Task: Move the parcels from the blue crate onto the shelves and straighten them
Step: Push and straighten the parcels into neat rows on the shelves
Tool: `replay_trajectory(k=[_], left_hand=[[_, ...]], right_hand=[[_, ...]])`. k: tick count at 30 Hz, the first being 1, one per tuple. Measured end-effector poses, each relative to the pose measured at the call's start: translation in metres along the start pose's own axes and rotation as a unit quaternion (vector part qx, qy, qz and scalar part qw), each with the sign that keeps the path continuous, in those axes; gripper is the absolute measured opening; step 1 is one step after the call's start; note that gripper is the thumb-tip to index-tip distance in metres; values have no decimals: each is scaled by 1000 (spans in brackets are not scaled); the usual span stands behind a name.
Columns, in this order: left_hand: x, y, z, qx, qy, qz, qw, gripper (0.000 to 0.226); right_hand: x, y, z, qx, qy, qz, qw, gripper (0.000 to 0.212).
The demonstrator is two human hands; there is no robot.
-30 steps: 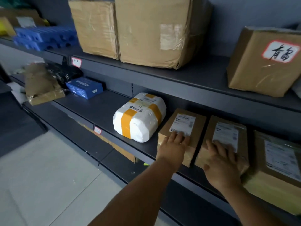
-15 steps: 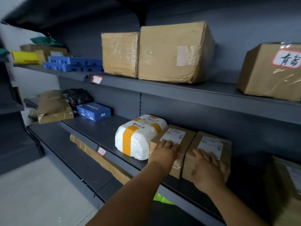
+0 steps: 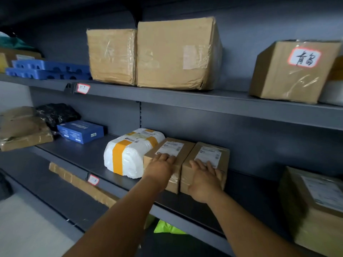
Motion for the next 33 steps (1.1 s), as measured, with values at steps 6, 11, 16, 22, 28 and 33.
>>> replay_trajectory(k=[6,11,16,22,28,33], left_hand=[[13,-1,-12,-25,-13,8,1000,88],[22,-1,-23,-47,-22,-3,999,92],[26,-2,-23,-69,-32,9,997,97],[30,-1,-17,-81,-39,21,996,99],[29,1,-14,-75,-39,27,996,102],[33,-1,-20,-63,-21,32,997,101]], right_hand=[[7,-6,-8,-19,-38,-5,999,90],[12,-7,-20,-9,-65,-7,998,87],[14,-9,-21,-19,-75,-11,997,88],[13,-10,-15,-32,-70,-6,997,88],[15,-6,-11,-17,-71,-20,997,91],[17,-10,-18,-17,-75,-7,997,97]])
Point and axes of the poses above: each hand's wrist, its own z-axis towards the middle knuckle, its own y-axis out of the palm, x = y × z, the point moved 3 cm from there along z, towards the middle knuckle, and after that the axes turned 1 degree about -y, right-handed, at the moved point
